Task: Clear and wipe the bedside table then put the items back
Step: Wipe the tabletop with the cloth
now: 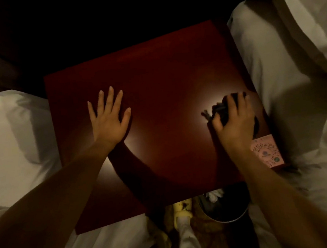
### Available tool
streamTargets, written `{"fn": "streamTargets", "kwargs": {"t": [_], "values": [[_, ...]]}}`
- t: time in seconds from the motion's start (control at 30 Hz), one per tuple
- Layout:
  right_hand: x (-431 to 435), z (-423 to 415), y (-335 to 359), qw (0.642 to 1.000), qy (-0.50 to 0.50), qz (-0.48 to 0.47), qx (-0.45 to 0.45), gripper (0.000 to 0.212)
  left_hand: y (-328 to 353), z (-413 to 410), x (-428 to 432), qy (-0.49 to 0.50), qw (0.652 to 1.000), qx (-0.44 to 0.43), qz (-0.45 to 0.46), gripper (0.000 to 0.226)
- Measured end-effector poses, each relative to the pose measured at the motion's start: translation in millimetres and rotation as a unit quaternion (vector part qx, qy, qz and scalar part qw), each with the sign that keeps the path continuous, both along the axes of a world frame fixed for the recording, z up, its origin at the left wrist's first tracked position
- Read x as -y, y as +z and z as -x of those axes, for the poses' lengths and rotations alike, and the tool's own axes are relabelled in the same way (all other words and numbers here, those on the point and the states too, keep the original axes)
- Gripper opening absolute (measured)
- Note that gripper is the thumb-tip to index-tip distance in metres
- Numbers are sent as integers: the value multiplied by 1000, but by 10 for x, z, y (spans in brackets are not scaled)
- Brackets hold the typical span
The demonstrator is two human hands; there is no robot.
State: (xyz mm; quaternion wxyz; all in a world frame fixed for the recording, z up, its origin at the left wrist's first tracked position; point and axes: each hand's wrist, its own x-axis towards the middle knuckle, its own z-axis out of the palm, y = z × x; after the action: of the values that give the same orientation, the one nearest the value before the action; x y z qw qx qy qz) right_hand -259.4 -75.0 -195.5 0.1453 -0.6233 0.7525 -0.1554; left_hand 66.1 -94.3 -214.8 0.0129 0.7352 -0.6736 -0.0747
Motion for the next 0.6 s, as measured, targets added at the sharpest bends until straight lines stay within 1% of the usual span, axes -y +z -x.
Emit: {"fn": "streamTargets", "kwargs": {"t": [0.17, 0.27, 0.33, 0.4, 0.5, 0.6], "values": [[507, 174, 35, 1000, 9, -11, -8, 61, -17, -2, 5, 1, 1000, 2, 5, 59], [638, 55, 28, 999, -40, -9, -7, 61, -38, -1, 4, 0, 1000, 1, 14, 58], [672, -162, 21, 998, -54, -2, -11, 62, -55, -10, 2, 0, 1000, 1, 12, 58], [684, -467, 10, 1000, -31, -7, -2, 63, -59, -17, 0, 0, 1000, -1, 11, 58], [570, -942, -13, 999, 35, -14, 23, 64, -51, -16, 7, 2, 1000, -3, 8, 58], [306, -1119, -43, 993, 108, -6, 39, 63, -42, -10, 10, 6, 1000, 1, 4, 58]]}}
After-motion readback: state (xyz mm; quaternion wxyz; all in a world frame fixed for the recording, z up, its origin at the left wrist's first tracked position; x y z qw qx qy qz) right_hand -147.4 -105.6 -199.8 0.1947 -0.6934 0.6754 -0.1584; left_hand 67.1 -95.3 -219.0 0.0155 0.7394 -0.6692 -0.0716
